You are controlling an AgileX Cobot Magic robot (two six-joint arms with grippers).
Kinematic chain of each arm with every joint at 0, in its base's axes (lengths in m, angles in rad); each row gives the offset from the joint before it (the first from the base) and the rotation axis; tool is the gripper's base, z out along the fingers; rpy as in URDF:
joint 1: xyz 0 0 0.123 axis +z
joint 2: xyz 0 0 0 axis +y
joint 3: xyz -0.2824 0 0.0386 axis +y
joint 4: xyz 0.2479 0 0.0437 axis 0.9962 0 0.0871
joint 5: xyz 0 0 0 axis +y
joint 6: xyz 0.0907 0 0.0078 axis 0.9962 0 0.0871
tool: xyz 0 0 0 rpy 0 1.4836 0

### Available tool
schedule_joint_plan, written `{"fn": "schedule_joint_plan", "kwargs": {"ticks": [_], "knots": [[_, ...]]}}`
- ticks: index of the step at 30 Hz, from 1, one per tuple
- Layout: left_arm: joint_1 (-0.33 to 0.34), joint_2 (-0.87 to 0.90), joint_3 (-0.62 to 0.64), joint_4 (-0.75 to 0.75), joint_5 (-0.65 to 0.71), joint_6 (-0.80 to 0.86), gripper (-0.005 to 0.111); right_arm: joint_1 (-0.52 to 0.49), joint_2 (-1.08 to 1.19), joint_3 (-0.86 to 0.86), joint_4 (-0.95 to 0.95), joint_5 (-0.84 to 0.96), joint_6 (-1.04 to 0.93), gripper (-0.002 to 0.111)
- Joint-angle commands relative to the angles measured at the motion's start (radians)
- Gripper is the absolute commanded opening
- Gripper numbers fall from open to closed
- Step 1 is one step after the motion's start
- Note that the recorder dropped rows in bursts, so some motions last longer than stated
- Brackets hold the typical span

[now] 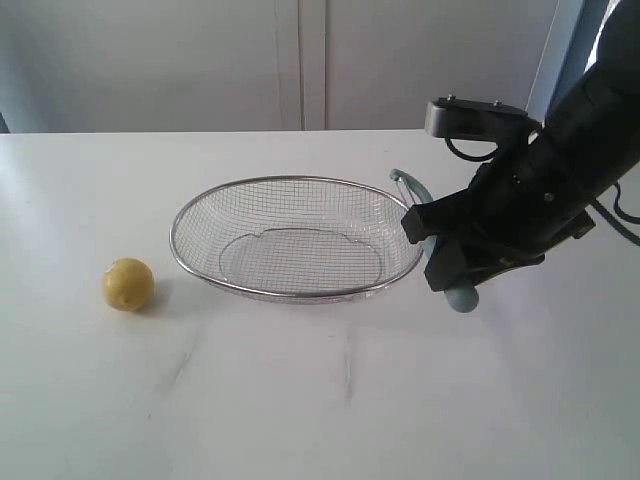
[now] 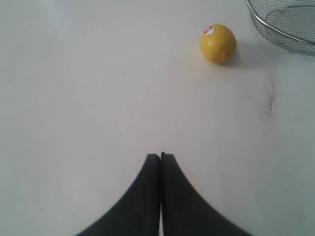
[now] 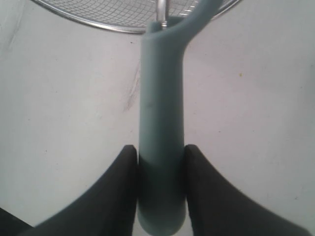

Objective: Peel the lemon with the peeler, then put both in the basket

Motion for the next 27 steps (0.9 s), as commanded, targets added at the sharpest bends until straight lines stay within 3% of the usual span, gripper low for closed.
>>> {"fn": "schedule_joint_plan", "kwargs": {"ticks": [1, 12, 27], "knots": [[-0.001, 0.003, -0.011, 0.000, 0.000, -0.003, 0.000, -0.012, -0.011, 0.006, 0.006, -0.005, -0.007, 0.000], [-0.001, 0.014, -0.023, 0.000, 0.039, 0.002, 0.000, -0.012, -0.011, 0.006, 0.006, -0.022, -0.007, 0.000], [-0.001, 0.240, -0.075, -0.007, 0.067, 0.005, 0.000, -0.012, -0.011, 0.006, 0.006, -0.025, -0.007, 0.000]]}}
